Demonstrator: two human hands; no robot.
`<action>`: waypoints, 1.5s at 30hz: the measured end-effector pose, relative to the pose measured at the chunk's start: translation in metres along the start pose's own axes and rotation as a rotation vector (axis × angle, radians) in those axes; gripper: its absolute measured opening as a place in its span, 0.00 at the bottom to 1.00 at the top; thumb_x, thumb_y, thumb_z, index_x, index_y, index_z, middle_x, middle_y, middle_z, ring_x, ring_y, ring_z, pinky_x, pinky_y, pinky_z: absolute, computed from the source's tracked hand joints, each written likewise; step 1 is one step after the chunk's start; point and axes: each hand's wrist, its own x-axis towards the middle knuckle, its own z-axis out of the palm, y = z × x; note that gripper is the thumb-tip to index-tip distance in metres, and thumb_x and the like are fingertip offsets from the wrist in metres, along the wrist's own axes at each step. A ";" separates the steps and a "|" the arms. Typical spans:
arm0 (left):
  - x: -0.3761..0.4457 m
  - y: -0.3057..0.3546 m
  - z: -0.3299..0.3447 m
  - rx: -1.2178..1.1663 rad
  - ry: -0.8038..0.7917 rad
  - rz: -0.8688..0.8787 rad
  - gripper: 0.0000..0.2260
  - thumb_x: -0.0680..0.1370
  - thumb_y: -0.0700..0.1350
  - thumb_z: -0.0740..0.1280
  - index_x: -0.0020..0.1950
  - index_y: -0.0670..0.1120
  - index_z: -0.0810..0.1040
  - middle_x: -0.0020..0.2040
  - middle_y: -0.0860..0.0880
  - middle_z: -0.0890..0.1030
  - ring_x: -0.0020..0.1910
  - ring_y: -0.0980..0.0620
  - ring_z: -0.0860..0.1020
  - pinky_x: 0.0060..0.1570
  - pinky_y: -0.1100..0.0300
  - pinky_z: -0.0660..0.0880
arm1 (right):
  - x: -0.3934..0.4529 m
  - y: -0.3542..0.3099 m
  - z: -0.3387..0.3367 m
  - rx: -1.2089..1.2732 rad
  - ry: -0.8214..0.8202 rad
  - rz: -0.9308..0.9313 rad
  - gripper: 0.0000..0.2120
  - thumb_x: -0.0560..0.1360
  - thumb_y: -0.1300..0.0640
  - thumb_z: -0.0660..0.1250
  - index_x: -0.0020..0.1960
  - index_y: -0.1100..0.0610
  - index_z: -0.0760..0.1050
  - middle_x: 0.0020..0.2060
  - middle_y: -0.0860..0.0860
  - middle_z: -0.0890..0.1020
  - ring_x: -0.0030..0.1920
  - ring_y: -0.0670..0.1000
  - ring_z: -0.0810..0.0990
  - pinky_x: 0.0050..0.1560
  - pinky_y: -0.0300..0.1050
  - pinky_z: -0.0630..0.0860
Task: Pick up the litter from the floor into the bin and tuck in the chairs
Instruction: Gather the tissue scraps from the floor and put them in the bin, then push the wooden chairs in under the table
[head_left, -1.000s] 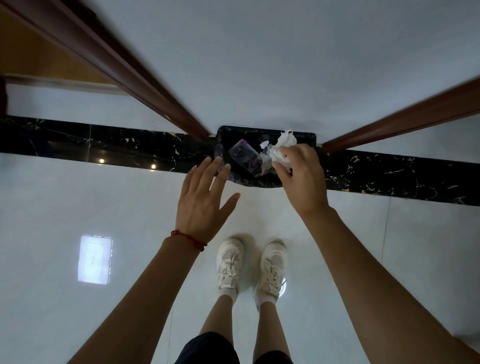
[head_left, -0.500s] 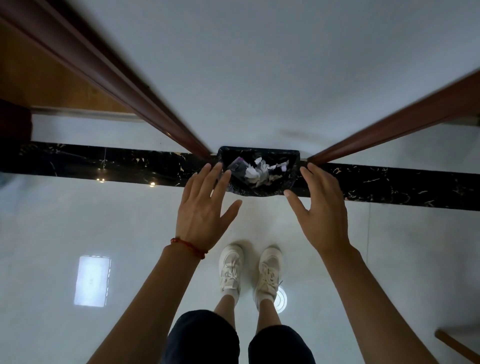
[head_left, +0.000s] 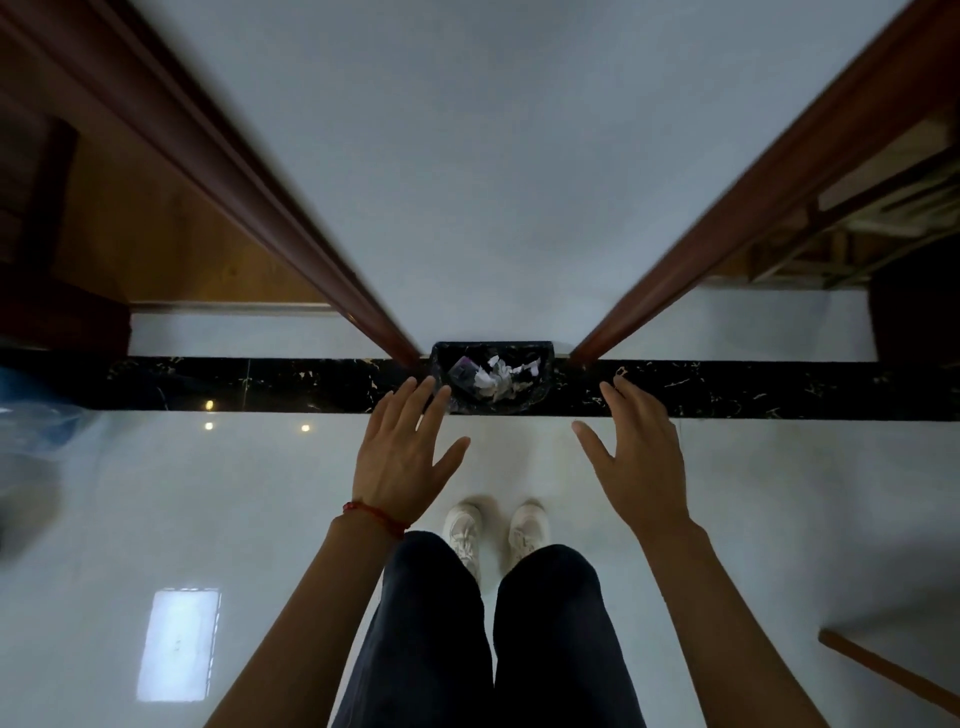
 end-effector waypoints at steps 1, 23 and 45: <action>-0.006 0.005 -0.007 0.004 -0.002 0.005 0.26 0.75 0.55 0.56 0.62 0.36 0.74 0.60 0.35 0.77 0.61 0.36 0.73 0.60 0.39 0.67 | -0.007 -0.002 -0.007 0.000 -0.006 0.012 0.24 0.75 0.51 0.65 0.66 0.63 0.69 0.66 0.60 0.71 0.67 0.58 0.67 0.64 0.54 0.65; -0.005 0.086 -0.071 0.067 -0.243 0.563 0.28 0.77 0.58 0.56 0.64 0.36 0.72 0.63 0.35 0.74 0.63 0.36 0.70 0.62 0.41 0.68 | -0.167 -0.015 -0.073 -0.019 0.232 0.572 0.26 0.76 0.47 0.61 0.69 0.59 0.64 0.69 0.57 0.67 0.69 0.57 0.63 0.68 0.54 0.59; -0.230 0.352 0.005 0.207 -0.400 1.381 0.33 0.77 0.61 0.48 0.61 0.35 0.75 0.61 0.35 0.76 0.60 0.36 0.74 0.59 0.41 0.69 | -0.529 0.026 -0.103 -0.032 0.752 1.256 0.24 0.76 0.48 0.63 0.66 0.61 0.68 0.66 0.59 0.71 0.67 0.58 0.67 0.63 0.54 0.65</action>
